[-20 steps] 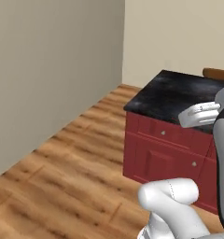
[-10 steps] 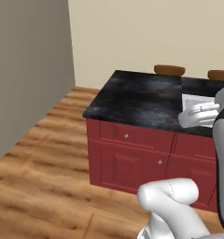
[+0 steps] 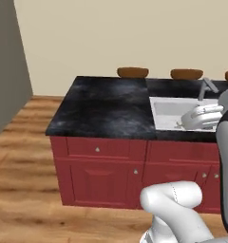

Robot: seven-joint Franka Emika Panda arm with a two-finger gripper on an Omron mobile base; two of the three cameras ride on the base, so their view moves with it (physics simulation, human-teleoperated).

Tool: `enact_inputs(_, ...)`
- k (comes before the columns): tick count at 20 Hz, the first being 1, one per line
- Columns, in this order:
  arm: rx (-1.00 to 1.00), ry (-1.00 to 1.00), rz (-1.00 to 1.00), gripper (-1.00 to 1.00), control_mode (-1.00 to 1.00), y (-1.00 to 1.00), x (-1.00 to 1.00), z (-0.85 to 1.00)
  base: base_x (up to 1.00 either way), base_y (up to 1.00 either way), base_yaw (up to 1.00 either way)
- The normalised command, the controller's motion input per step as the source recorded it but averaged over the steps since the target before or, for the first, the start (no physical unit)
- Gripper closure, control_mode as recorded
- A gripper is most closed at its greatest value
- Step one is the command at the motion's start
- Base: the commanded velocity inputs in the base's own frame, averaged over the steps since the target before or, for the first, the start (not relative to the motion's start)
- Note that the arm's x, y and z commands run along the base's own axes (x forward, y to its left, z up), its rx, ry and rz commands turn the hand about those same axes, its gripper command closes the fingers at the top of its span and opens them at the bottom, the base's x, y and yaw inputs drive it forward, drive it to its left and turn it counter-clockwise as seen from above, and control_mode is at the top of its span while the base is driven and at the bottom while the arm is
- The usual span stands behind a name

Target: Pick up the bar soap and dish brush from the sink, and place them back in the cabinet, and close the cabinet door.

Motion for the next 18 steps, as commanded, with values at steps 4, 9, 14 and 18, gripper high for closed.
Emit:
enact_inputs(4,0.0,0.0,0.0,-1.0,1.0,0.0,0.0,0.0,0.37,-0.45,-0.33)
enact_inputs(9,0.0,0.0,0.0,-1.0,1.0,0.0,0.0,0.0,0.35,-0.51,-0.3)
enact_inputs(14,0.0,0.0,0.0,-1.0,1.0,0.0,0.0,0.0,0.31,-0.51,-0.26)
enact_inputs(18,0.0,0.0,0.0,-1.0,1.0,0.0,0.0,0.0,0.33,-0.47,-0.21)
